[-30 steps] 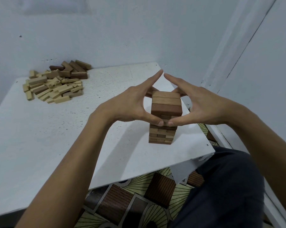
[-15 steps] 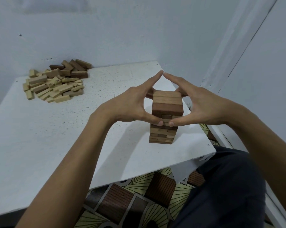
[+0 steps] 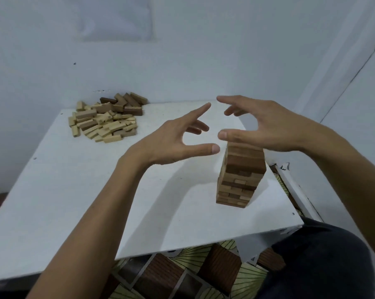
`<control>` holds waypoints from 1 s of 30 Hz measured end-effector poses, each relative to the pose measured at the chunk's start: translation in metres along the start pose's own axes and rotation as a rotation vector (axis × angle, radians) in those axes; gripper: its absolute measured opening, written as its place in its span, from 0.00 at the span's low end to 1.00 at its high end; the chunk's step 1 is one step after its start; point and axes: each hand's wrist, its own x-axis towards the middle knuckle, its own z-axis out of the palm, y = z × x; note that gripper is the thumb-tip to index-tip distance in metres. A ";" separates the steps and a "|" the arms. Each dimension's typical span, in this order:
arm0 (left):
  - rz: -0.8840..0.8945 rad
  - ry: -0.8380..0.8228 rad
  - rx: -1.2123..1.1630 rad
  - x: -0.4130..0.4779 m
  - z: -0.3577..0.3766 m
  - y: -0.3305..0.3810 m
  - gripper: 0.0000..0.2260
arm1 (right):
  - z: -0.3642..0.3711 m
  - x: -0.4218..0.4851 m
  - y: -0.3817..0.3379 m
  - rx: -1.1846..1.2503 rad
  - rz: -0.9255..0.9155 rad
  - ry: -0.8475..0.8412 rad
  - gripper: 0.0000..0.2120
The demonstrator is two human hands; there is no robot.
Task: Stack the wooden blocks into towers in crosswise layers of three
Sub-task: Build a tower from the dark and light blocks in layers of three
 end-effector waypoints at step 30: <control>-0.422 0.412 0.357 0.052 -0.166 -0.259 0.11 | 0.169 0.322 -0.051 -0.001 0.073 -0.019 0.17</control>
